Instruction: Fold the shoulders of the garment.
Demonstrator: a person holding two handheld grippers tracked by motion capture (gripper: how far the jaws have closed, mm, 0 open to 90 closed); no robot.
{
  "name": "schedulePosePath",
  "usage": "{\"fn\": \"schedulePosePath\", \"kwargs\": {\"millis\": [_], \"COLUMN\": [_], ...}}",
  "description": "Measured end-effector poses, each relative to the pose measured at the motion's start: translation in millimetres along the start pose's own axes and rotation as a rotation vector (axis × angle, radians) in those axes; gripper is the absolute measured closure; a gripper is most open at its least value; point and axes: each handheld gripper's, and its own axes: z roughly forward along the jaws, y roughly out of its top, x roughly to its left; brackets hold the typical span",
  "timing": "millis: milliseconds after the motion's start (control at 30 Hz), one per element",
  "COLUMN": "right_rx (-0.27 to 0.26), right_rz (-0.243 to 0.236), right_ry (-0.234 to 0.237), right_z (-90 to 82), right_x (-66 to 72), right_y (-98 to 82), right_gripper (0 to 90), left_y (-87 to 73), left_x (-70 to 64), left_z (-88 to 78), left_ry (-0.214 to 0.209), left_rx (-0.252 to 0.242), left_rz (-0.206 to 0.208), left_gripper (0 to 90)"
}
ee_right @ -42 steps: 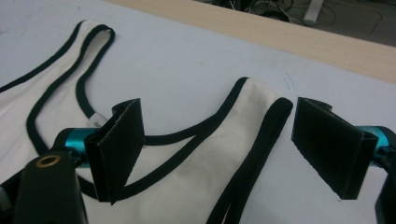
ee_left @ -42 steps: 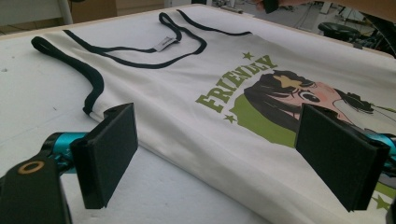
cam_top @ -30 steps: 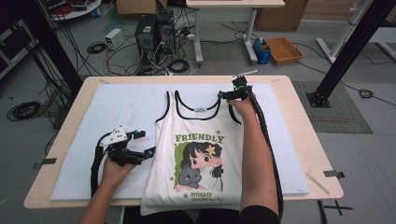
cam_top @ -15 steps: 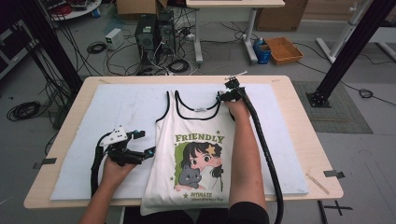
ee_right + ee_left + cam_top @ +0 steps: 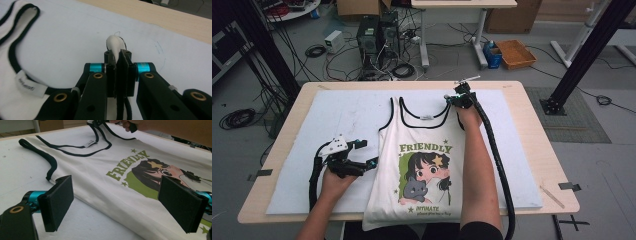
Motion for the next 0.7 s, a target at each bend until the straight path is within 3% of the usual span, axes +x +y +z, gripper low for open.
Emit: {"fn": "schedulePosePath", "kwargs": {"millis": [133, 400, 700], "right_rx": [-0.014, -0.030, -0.113], "right_rz": [-0.004, -0.075, -0.092], "right_ry": [0.031, 0.087, 0.122], "right_z": [-10.4, -37.8, -74.6], "right_x": [3.8, 24.5, 39.7], "right_y": [-3.8, -16.8, -30.4], "right_gripper": [84.9, 84.7, 84.7], "left_y": [0.0, 0.0, -0.1], "left_x": [0.0, 1.1, -0.1], "left_z": [-0.1, -0.6, -0.2], "left_ry": [0.000, -0.001, -0.001], "left_rx": [0.001, -0.001, -0.002], "left_rz": [-0.003, -0.005, -0.003], "left_gripper": [13.5, 13.5, 13.5]}}
